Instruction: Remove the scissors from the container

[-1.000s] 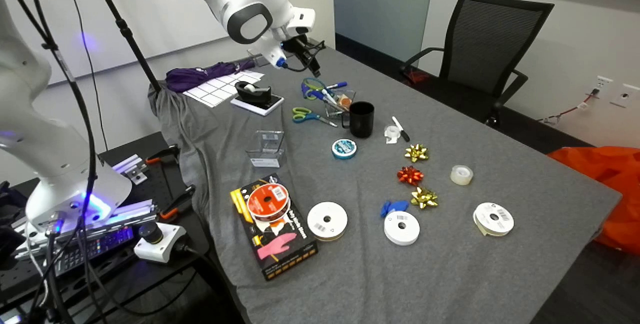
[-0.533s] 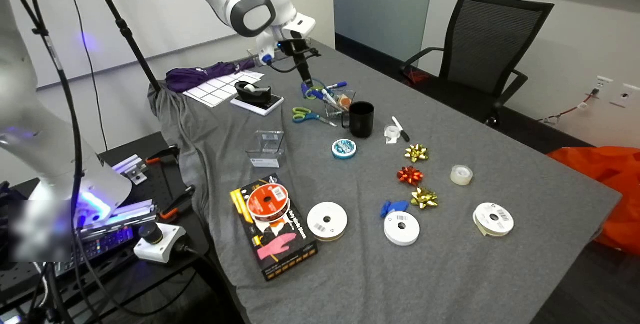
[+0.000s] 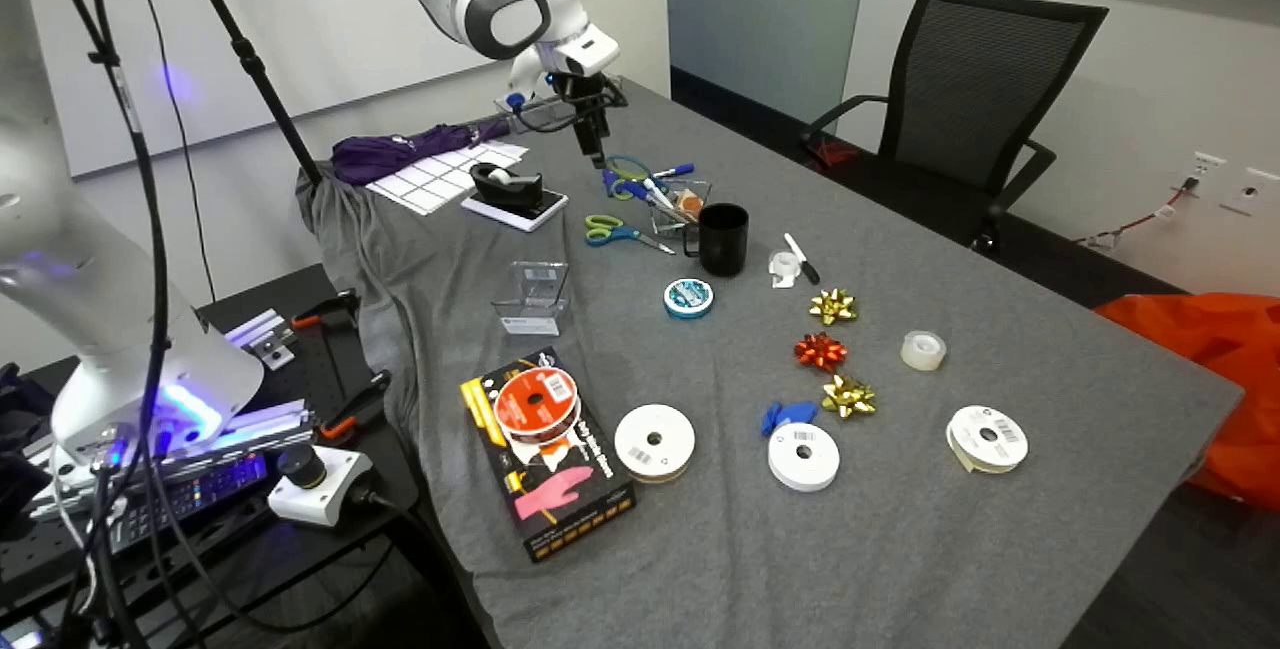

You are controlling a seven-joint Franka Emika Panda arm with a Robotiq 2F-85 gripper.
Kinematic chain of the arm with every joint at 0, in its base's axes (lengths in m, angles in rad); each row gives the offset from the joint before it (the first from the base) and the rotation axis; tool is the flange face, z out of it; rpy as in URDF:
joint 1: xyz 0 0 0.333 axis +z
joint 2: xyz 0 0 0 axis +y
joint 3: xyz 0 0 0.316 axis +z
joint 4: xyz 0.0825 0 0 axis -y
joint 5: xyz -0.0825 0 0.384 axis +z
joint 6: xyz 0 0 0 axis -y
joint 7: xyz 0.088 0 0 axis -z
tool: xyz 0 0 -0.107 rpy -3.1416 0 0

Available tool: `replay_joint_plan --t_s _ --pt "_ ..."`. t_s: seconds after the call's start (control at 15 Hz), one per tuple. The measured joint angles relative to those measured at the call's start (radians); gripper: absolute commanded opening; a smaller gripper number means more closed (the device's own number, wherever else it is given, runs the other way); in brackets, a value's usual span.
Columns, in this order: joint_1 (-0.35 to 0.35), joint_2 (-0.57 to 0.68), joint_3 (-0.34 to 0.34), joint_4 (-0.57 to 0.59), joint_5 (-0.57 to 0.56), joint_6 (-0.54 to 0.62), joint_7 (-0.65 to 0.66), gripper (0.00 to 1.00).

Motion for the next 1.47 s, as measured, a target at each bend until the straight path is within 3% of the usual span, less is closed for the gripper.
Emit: replay_joint_plan --t_s 0.33,0.73,1.47 --pt "0.007 0.053 -0.010 0.038 0.006 0.000 0.051 1.00" --pt "-0.013 0.111 0.016 0.135 0.109 0.005 -0.005 1.00" --pt "-0.020 0.203 -0.001 0.224 0.113 0.003 -0.010 1.00"
